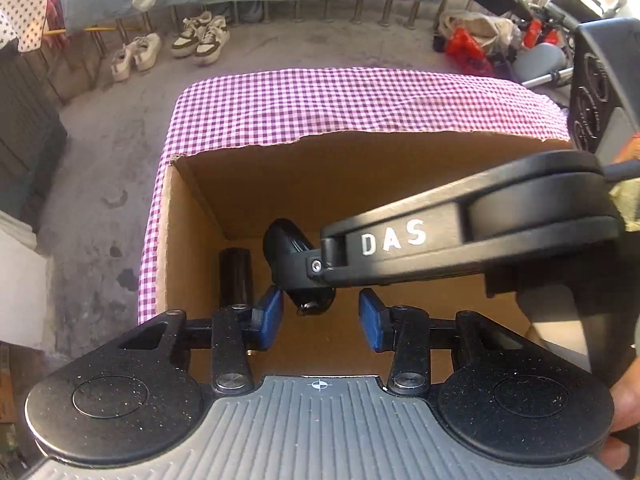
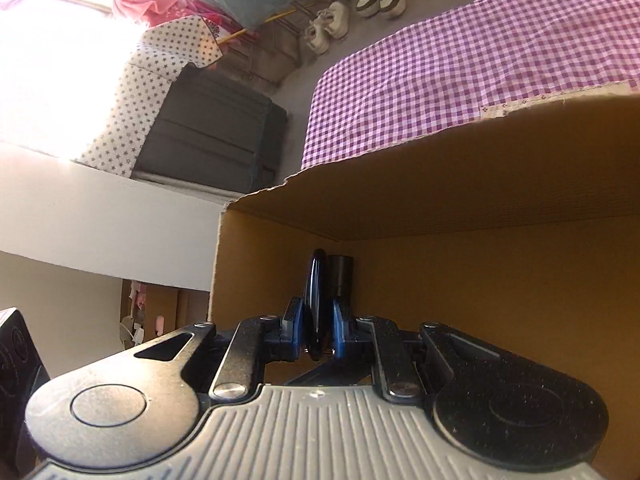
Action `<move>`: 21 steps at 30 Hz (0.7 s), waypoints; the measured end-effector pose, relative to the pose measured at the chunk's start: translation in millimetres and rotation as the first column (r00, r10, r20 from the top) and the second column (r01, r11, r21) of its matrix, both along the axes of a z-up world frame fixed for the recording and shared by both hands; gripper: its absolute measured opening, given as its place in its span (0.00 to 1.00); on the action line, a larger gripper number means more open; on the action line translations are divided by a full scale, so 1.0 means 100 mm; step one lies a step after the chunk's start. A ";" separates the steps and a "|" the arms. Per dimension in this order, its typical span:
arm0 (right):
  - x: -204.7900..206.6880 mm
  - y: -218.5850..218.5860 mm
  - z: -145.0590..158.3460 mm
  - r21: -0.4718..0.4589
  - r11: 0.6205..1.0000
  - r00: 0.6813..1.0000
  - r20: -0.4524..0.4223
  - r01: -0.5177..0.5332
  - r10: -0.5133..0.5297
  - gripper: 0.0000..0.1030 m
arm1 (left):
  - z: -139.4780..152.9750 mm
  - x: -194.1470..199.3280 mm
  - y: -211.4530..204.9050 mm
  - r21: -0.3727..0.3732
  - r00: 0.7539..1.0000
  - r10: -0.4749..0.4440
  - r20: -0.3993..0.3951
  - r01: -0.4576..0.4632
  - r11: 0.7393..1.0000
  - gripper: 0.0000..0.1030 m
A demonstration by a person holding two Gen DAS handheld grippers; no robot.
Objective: Organize rigid objects
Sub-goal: 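Carry the key fob with the right gripper into the box and release, then move the right gripper to the green glue stick and close on it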
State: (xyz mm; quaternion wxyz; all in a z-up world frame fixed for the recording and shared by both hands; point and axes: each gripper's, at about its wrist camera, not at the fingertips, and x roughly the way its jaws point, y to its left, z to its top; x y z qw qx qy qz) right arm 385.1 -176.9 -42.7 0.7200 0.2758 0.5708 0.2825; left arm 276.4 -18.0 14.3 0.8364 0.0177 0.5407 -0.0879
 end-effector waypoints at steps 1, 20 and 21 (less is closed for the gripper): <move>0.04 0.00 -0.05 -0.003 1.000 1.000 -0.006 0.008 -0.008 0.16 | -0.01 0.01 0.00 0.002 1.000 0.002 -0.002 -0.002 1.000 0.41; -0.39 -0.69 0.50 0.094 0.988 0.990 0.063 0.120 -0.127 0.58 | 0.54 -0.43 0.02 -0.098 0.993 -0.015 0.121 0.027 0.995 0.43; -0.53 -0.80 0.60 0.119 0.985 0.987 0.084 0.128 -0.138 0.58 | 0.60 -0.52 0.02 -0.111 0.990 -0.019 0.137 0.035 0.993 0.44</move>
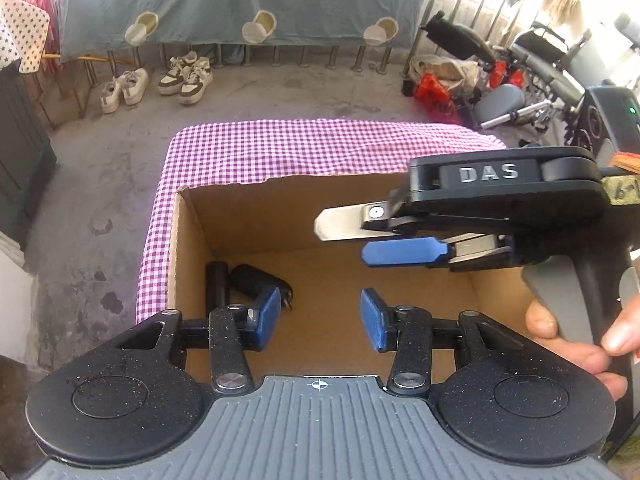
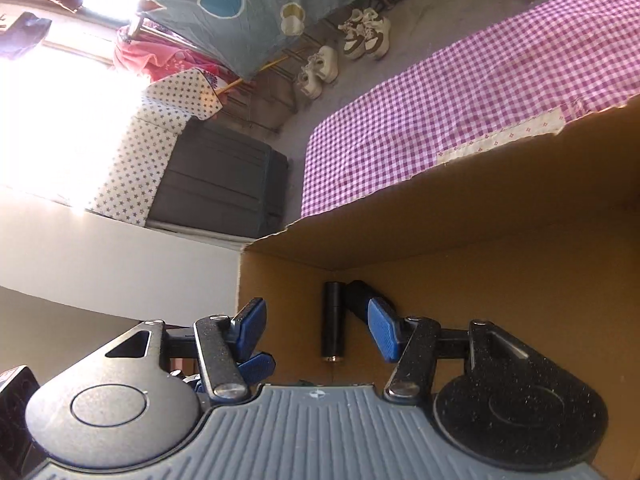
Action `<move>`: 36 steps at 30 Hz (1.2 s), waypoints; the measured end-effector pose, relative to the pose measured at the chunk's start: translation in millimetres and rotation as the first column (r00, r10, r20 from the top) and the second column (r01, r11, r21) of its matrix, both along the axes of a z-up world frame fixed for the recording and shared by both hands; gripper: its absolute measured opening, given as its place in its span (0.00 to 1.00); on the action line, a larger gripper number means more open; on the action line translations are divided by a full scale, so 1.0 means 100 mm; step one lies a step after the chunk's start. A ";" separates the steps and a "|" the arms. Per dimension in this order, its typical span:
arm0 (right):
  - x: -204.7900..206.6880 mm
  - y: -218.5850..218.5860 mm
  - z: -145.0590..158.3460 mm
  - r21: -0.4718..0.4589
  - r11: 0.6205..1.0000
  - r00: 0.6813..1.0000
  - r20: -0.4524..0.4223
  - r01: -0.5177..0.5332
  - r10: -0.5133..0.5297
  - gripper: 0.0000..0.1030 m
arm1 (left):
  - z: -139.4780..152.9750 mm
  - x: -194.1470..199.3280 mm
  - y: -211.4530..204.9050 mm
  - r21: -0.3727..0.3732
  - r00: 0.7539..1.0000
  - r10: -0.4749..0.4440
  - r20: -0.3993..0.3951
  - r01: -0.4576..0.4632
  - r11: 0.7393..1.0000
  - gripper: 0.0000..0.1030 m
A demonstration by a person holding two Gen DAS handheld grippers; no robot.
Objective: Organize rigid objects
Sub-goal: 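Move the right gripper to the green glue stick and close on it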
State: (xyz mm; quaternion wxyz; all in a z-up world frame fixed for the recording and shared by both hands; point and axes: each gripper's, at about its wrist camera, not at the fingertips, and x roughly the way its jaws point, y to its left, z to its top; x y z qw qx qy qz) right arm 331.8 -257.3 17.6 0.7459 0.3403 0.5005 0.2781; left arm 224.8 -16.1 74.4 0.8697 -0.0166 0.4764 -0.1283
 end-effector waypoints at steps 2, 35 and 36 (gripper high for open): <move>-0.29 -0.21 0.18 0.047 0.999 0.999 0.048 0.014 -0.016 0.58 | 0.13 -0.19 0.02 -0.024 0.999 -0.013 0.033 0.013 1.000 0.44; -2.20 -0.55 -0.97 -0.295 0.950 0.988 0.141 0.101 -0.061 0.28 | -1.27 -1.61 -1.27 0.117 0.974 -0.220 0.059 0.212 0.970 0.34; -2.19 -0.54 -0.98 -0.298 0.950 0.988 0.140 0.100 -0.060 0.25 | -1.28 -1.58 -1.27 0.105 0.974 -0.221 0.051 0.215 0.971 0.34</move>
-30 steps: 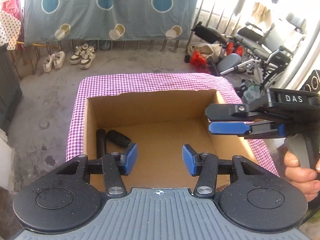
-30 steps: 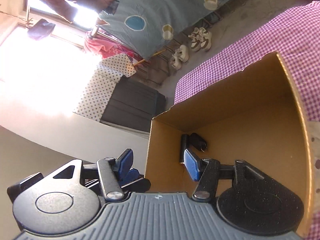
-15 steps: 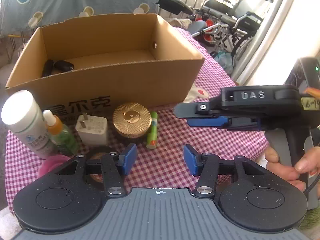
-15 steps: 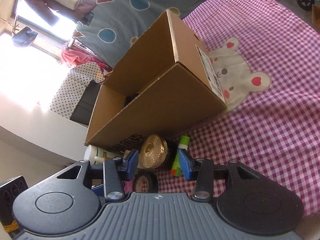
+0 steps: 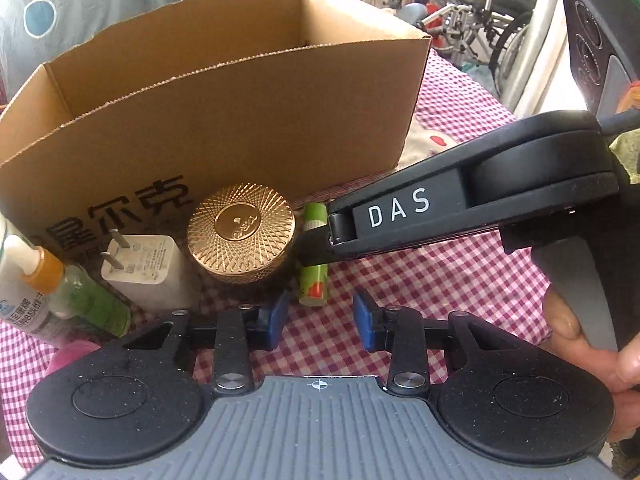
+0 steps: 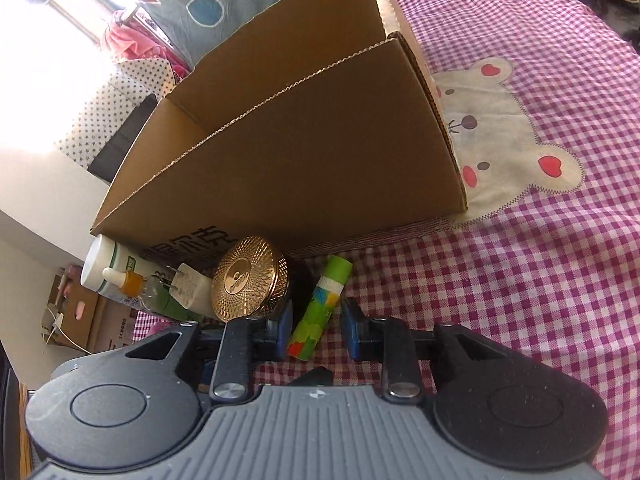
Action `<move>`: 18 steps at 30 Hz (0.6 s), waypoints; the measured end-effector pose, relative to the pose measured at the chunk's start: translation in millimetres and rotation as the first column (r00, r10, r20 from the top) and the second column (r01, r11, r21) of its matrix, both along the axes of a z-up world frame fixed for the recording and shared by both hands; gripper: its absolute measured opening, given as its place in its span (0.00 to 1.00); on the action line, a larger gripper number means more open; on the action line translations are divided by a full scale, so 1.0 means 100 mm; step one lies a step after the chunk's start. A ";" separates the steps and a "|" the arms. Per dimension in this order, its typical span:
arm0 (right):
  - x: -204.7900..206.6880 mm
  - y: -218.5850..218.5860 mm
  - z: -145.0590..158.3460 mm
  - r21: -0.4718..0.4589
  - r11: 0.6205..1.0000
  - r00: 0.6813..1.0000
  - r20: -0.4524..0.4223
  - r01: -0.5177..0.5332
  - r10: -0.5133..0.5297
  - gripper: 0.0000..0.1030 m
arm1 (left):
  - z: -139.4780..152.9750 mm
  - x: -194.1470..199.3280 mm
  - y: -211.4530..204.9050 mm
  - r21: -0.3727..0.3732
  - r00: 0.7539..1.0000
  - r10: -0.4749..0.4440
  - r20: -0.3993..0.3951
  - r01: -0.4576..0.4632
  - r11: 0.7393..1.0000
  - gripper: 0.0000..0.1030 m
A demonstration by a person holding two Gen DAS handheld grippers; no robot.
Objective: Organize rigid objects
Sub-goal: 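Move the right gripper to the green glue stick and close on it, then lift the glue stick with the right gripper into the box and release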
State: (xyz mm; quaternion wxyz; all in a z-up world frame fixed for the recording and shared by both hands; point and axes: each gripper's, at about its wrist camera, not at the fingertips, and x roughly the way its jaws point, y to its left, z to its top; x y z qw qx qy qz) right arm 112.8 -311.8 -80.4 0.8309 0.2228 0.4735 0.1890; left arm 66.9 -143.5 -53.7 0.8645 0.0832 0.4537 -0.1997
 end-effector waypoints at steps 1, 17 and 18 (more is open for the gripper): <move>0.01 0.01 0.00 -0.003 1.000 1.000 0.001 -0.003 0.003 0.23 | -0.01 0.02 -0.01 -0.007 1.000 -0.005 0.002 0.005 1.000 0.34; -0.35 -0.09 -0.05 0.062 0.998 0.998 -0.067 -0.011 0.015 0.15 | 0.03 -0.17 0.06 -0.086 0.995 -0.082 -0.051 0.078 0.993 0.34; -0.38 -0.09 -0.06 0.070 0.998 0.997 -0.073 -0.011 0.016 0.15 | 0.04 -0.19 0.07 -0.086 0.995 -0.083 -0.054 0.079 0.993 0.34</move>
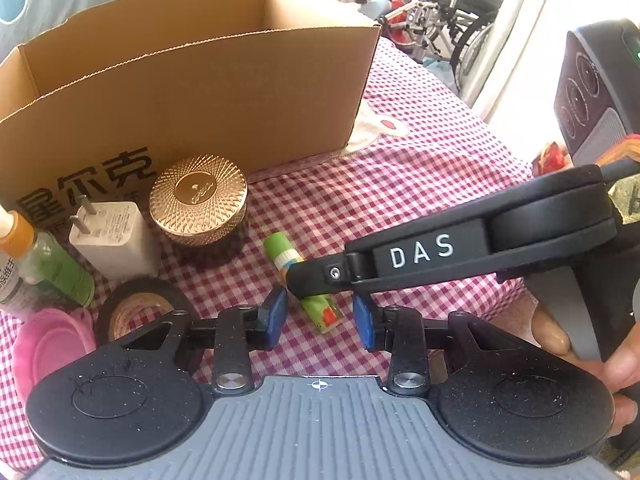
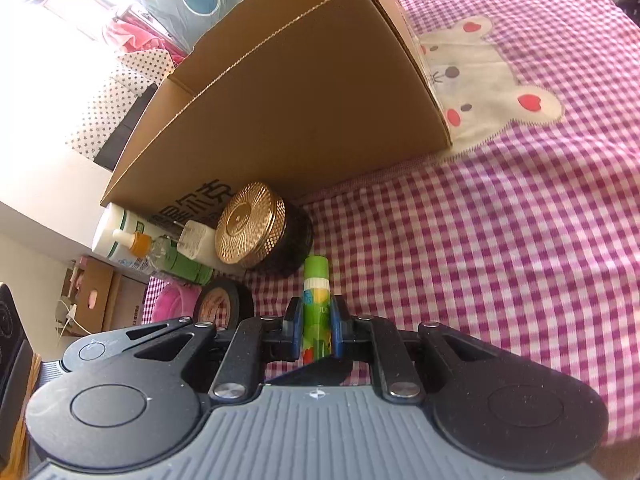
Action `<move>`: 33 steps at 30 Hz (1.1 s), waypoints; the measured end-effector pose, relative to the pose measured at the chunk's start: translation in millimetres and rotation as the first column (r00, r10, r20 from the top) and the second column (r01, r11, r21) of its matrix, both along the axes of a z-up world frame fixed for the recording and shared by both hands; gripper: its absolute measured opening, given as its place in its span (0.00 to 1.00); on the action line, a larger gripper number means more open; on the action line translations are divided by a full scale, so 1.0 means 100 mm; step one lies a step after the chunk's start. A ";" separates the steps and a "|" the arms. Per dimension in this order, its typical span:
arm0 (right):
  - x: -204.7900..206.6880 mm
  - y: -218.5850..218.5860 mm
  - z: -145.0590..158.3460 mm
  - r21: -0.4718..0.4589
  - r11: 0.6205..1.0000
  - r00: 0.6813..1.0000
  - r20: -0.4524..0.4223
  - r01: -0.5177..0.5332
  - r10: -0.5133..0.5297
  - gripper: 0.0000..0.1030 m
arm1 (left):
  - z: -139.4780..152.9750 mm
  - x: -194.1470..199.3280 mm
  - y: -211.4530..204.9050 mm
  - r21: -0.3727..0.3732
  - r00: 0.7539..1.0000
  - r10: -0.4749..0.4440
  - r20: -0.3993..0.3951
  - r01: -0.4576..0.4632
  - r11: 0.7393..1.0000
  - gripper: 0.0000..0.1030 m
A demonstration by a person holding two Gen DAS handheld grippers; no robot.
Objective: Organize rigid objects
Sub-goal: 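Lift the glue stick with the right gripper into the box and release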
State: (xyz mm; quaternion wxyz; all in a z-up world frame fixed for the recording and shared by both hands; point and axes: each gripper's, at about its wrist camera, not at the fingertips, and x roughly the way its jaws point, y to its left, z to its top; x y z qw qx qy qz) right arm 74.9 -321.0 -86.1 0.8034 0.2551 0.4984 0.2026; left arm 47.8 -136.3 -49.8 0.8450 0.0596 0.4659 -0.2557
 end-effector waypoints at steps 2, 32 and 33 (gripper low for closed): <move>-0.05 -0.02 -0.01 0.020 1.000 1.000 -0.015 0.003 -0.003 0.15 | -0.02 -0.03 0.02 0.008 1.000 -0.012 -0.014 0.012 1.000 0.35; -0.08 0.00 0.92 0.159 0.987 0.981 0.194 -0.023 -0.009 0.16 | 0.81 -0.25 0.09 0.006 0.955 0.013 0.296 -0.015 1.000 0.37; -0.03 0.04 1.01 0.160 0.986 0.977 0.214 -0.037 0.002 0.16 | 0.91 -0.20 0.13 0.001 0.952 0.026 0.305 -0.028 1.000 0.37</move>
